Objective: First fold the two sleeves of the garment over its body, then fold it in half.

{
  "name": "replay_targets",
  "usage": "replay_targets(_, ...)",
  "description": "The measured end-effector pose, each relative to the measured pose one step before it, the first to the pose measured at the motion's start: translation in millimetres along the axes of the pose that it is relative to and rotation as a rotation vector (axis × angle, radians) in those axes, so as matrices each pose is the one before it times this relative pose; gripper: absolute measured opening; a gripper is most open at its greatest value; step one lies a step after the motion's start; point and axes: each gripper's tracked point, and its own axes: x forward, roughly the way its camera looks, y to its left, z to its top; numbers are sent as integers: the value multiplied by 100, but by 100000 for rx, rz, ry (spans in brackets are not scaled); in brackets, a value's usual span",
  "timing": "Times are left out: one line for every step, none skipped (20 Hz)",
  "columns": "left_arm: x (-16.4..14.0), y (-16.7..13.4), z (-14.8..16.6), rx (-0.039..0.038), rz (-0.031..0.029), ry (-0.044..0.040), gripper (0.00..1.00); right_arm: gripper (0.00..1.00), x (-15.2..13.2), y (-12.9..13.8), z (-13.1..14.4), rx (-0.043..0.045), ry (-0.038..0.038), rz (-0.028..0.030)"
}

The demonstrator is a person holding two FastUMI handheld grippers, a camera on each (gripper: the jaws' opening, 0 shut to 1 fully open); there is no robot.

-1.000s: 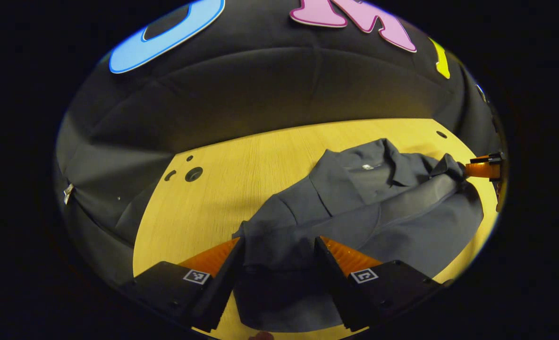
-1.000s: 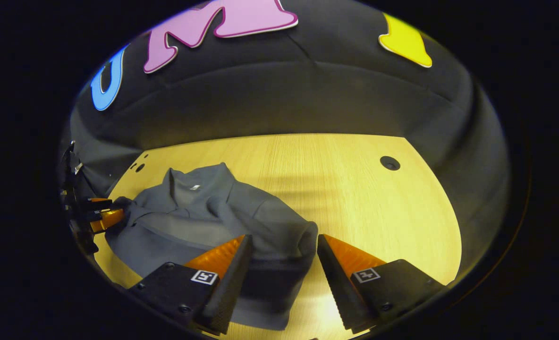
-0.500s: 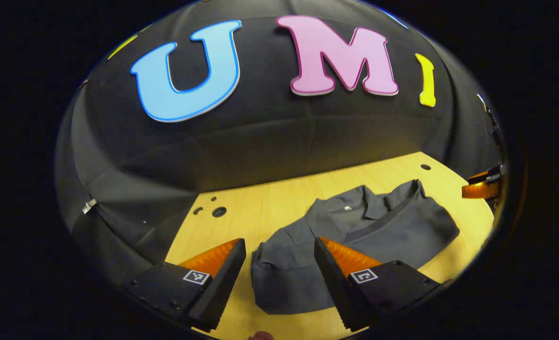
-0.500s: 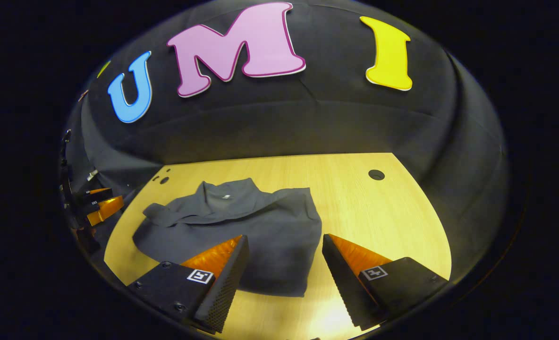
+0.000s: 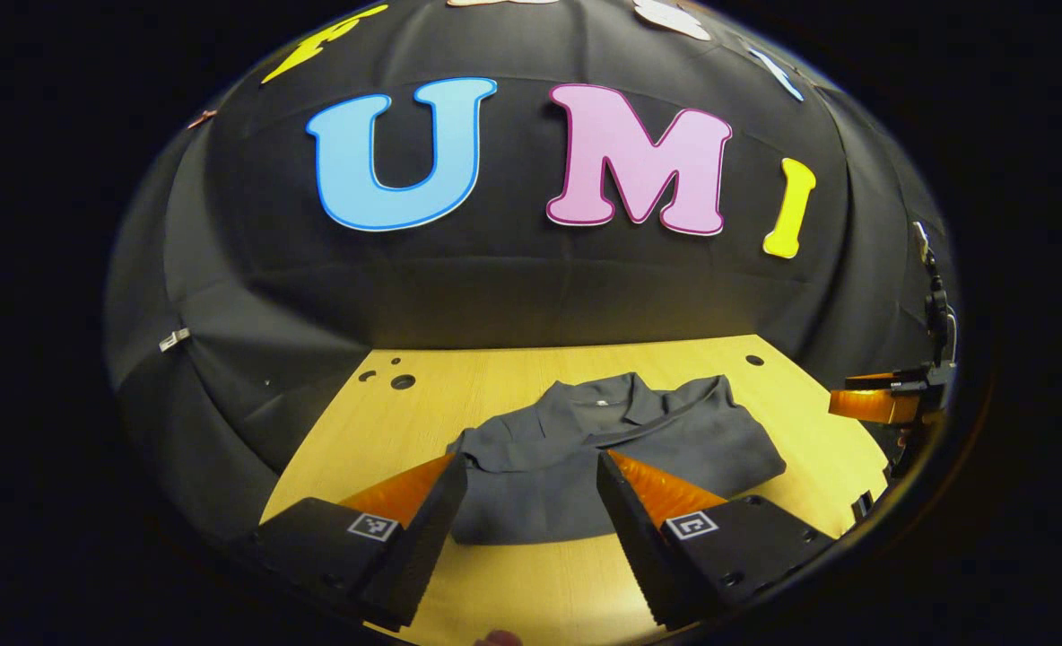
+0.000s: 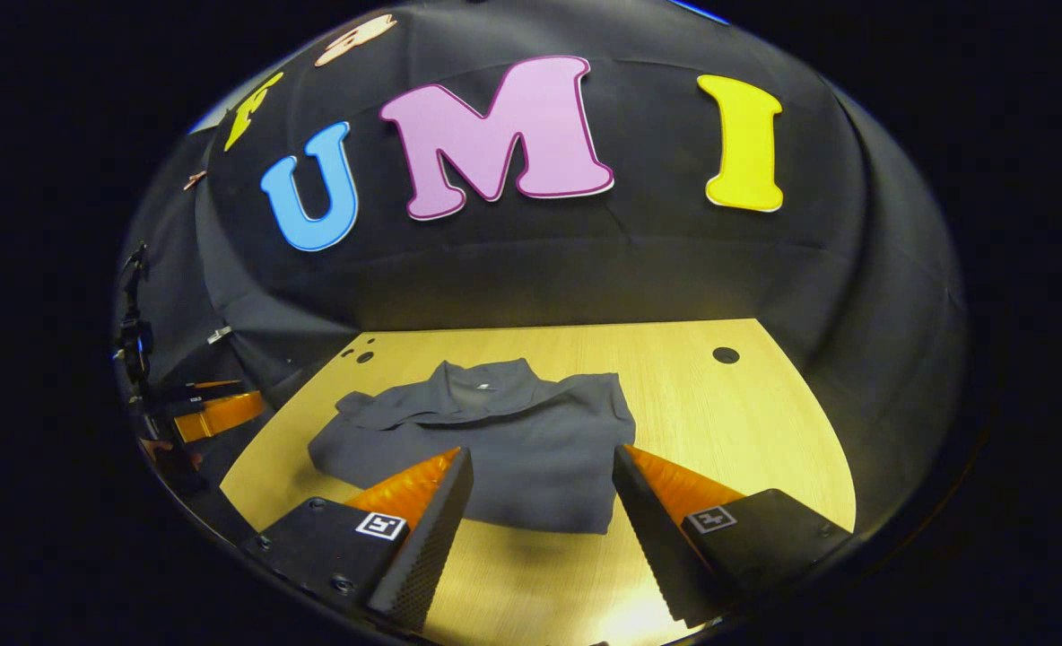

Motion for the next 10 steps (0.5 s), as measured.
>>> replay_targets(-662, -311, -492, -326, -399, 915, 93, 97, -833, 348, 70, 463, -545, 651)
replay_targets(-600, -33, -326, -287, 89, 506, 93, 97, -862, 244, -19, 474, -657, 434)
replay_targets(-514, -103, -221, -431, -109, 331, 93, 97, -682, 168, 52, 320, -801, 226)
replay_targets(-520, 17, -261, -536, 221, 427, 93, 97, -460, 258, 101, -156, -735, 804)
replay_targets(-460, 149, -437, -696, 711, 848, 93, 97, -628, 142, 66, -553, -995, 538)
replay_targets(-431, 194, -326, -893, 1066, 838, 93, 97, -329, 64, 88, -569, -588, 482)
replay_targets(-417, 120, -239, -1196, 790, 560, 93, 97, -395, 154, 108, -429, -770, 955)
replay_targets(-343, -22, -141, -1456, 356, 32, 93, 97, -443, 237, 139, -684, -597, 939)
replay_targets(-255, -36, -199, -2270, 391, 551, 93, 97, -444, 148, -100, -587, 39, 908)
replay_targets(-250, -200, -129, -2407, 50, 36, 93, 97, -424, -137, 80, -254, -322, -103)
